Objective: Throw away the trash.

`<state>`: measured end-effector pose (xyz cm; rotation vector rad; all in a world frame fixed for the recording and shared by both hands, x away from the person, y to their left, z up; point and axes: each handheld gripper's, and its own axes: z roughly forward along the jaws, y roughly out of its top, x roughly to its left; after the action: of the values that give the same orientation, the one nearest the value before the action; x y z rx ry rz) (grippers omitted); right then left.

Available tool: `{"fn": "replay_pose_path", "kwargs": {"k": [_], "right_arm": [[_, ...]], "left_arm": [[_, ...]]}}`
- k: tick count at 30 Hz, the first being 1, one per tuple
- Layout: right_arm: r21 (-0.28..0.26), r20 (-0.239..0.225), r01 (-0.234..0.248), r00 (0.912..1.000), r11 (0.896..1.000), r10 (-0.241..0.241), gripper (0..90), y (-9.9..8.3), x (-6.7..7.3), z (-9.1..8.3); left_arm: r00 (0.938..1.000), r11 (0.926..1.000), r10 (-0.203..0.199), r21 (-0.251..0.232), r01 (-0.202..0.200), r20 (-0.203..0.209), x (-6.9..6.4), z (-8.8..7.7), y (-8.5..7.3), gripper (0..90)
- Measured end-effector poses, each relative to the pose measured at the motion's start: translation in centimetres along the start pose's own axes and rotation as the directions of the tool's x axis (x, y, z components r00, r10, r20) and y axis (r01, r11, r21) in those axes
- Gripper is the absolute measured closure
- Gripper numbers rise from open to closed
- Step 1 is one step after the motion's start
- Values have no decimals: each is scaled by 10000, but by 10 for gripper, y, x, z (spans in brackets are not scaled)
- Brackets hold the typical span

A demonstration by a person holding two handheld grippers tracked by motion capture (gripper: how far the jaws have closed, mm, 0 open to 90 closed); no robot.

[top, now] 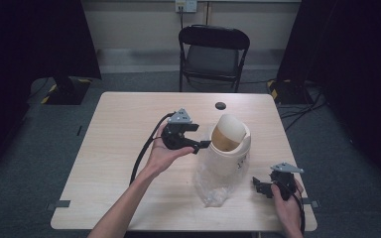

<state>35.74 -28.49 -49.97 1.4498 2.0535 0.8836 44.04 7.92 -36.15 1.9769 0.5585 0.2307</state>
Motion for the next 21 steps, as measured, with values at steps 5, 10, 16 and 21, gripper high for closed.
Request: {"fn": "replay_pose_path", "kwargs": {"k": [5, 10, 16, 21], "right_arm": [[0, 2, 0, 10000, 10000, 0, 109, 0, 0, 0], [-1, 1, -2, 10000, 10000, 2, 108, 0, 0, 0], [-1, 2, -1, 10000, 10000, 1, 109, 0, 0, 0], [-1, 3, -1, 10000, 10000, 1, 108, 0, 0, 0]], "left_arm": [[9982, 9992, -393, -52, 391, -446, 9, -17, -12, 220], [9953, 9973, -716, 113, 725, -655, 18, -32, -29, 217], [9896, 9963, -776, 267, 814, -1212, 27, -53, -50, 217], [9820, 9913, -1079, 579, 1180, -1552, 35, -66, -76, 217]]}}
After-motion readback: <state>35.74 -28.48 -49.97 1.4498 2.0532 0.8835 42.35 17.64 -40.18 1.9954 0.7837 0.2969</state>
